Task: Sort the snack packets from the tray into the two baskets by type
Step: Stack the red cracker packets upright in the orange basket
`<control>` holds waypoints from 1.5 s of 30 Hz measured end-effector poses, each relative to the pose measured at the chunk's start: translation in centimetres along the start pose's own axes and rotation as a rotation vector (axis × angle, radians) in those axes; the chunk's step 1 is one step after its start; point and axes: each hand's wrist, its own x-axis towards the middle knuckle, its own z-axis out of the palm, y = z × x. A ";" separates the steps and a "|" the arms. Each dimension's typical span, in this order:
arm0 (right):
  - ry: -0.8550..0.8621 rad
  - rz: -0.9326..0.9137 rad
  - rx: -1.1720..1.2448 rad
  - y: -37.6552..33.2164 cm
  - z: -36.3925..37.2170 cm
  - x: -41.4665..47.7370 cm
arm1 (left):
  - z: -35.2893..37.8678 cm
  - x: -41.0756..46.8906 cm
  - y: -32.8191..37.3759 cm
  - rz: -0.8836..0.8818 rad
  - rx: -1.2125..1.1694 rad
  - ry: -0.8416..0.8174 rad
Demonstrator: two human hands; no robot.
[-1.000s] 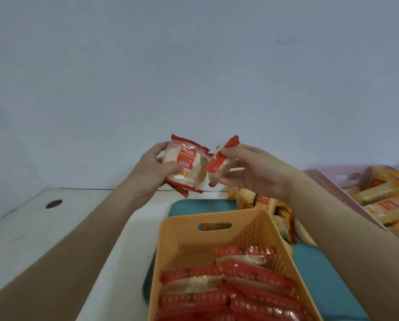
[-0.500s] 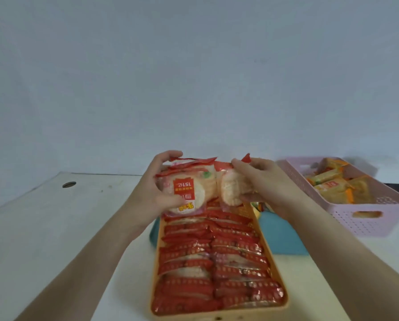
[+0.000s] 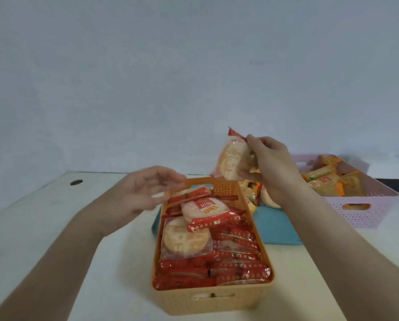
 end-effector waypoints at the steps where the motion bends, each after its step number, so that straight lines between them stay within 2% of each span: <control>1: -0.032 0.021 0.028 0.0 0.4 0.0 | 0.1 0.7 0.2 0.013 0.015 0.154; 3: -0.080 0.022 0.028 0.0 1.3 -0.1 | 0.6 2.2 0.8 0.042 0.126 0.349; 8: -0.165 -0.093 -0.114 -0.1 3.5 -0.4 | 2.6 5.4 2.5 0.029 0.323 0.298; 10: -0.216 -0.094 -0.188 -0.3 3.6 -0.4 | 2.6 5.9 2.3 0.076 0.520 0.394; 12: -0.296 -0.082 -0.340 -0.6 2.6 -0.2 | 1.9 5.8 1.8 0.082 0.590 0.513; 15: -0.593 -0.091 -0.738 -1.1 0.4 -0.2 | 0.5 5.3 0.7 0.047 0.546 0.624; 17: -0.832 -0.038 -1.005 -1.0 0.0 -0.8 | 0.0 5.0 -0.2 0.004 0.581 0.615; 18: -0.895 -0.034 -1.073 -0.7 0.1 -1.0 | 0.0 4.9 -0.6 -0.013 0.605 0.607; 20: -0.862 -0.097 -1.036 -0.1 0.7 -0.7 | 0.1 4.9 -1.2 -0.036 0.624 0.606; 22: -0.690 -0.227 -1.020 0.7 1.5 0.5 | 0.1 4.9 -1.6 -0.050 0.595 0.619; 24: -0.610 -0.314 -1.177 1.4 2.5 1.7 | 0.0 4.9 -1.8 -0.067 0.556 0.641; 27: -0.686 -0.263 -1.420 2.4 4.2 2.8 | -0.3 4.9 -2.0 -0.076 0.437 0.693; 29: -0.710 -0.203 -1.473 2.9 5.1 3.3 | -0.4 4.8 -2.0 -0.071 0.376 0.719; 36: -0.656 -0.150 -1.054 3.0 5.4 3.3 | -0.6 4.8 -2.4 -0.052 0.423 0.695; 40: -0.647 -0.072 -0.887 2.9 3.5 3.5 | 0.0 5.0 -2.3 -0.026 0.626 0.547; 43: -0.677 -0.135 -1.059 2.8 3.4 3.4 | 0.2 5.2 -2.3 -0.082 0.807 0.353; 45: -0.700 -0.137 -1.118 2.6 3.5 3.2 | 0.3 5.4 -2.4 -0.123 0.822 0.267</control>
